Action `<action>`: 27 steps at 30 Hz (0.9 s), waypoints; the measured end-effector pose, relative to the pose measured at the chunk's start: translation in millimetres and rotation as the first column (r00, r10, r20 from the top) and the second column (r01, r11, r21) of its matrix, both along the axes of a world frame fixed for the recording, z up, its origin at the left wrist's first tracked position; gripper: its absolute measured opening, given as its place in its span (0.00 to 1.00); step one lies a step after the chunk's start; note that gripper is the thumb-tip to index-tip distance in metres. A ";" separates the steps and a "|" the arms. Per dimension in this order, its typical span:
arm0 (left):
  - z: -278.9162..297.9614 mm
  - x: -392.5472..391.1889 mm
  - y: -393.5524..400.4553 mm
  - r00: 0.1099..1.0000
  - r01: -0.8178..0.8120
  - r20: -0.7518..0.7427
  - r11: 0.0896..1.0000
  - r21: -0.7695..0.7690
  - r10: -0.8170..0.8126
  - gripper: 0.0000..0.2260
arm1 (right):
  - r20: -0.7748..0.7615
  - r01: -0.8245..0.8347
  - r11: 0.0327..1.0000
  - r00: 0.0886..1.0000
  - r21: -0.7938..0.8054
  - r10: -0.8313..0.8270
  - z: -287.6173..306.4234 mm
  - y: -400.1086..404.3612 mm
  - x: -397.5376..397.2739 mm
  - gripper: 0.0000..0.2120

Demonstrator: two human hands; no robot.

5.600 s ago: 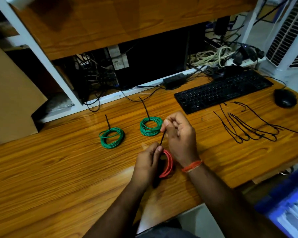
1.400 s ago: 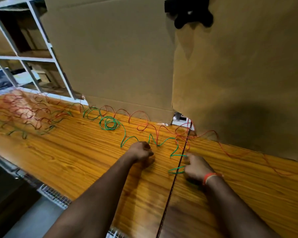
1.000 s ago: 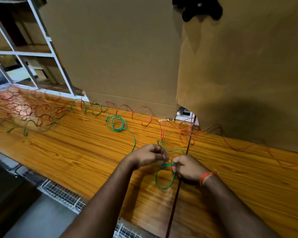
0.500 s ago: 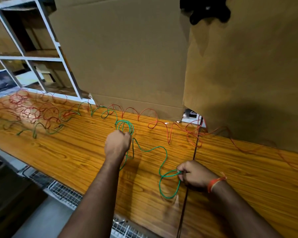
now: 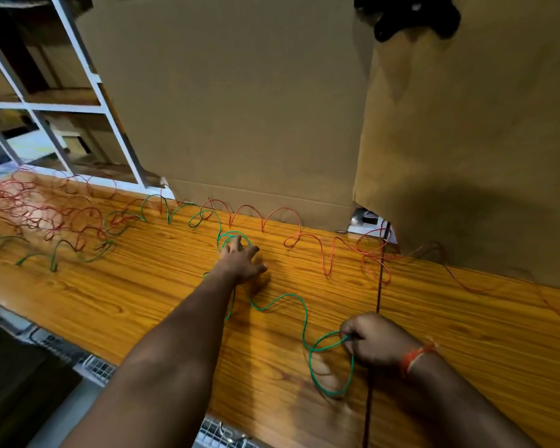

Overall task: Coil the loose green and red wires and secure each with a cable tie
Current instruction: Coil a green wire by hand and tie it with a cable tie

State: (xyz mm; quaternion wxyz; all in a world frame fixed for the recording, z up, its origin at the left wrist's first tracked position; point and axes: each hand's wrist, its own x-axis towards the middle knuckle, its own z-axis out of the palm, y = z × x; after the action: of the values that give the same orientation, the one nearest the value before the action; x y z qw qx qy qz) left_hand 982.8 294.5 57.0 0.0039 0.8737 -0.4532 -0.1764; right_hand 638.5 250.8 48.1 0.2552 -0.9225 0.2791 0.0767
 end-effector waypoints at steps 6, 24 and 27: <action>-23.0 -3.9 -7.3 0.995 0.031 0.087 0.987 0.160 -0.046 0.35 | -0.037 -0.022 1.000 0.999 -0.008 0.022 -7.0 3.0 -5.3 0.08; -40.9 -194.5 112.0 0.967 -0.223 0.099 0.967 -0.119 0.235 0.16 | 0.077 0.014 1.000 0.997 -0.007 -0.014 -3.5 68.7 -115.3 0.10; -36.5 -232.0 129.8 0.982 -0.190 -0.010 0.972 -0.140 0.190 0.13 | 0.082 0.030 0.999 0.996 -0.013 -0.029 -2.7 86.1 -148.0 0.14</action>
State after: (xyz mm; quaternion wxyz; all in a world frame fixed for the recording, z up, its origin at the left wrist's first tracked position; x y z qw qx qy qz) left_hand 750.8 424.3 20.5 0.0816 0.9109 -0.3789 -0.1414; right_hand 490.5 336.8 45.4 0.2610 -0.9225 0.2825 0.0330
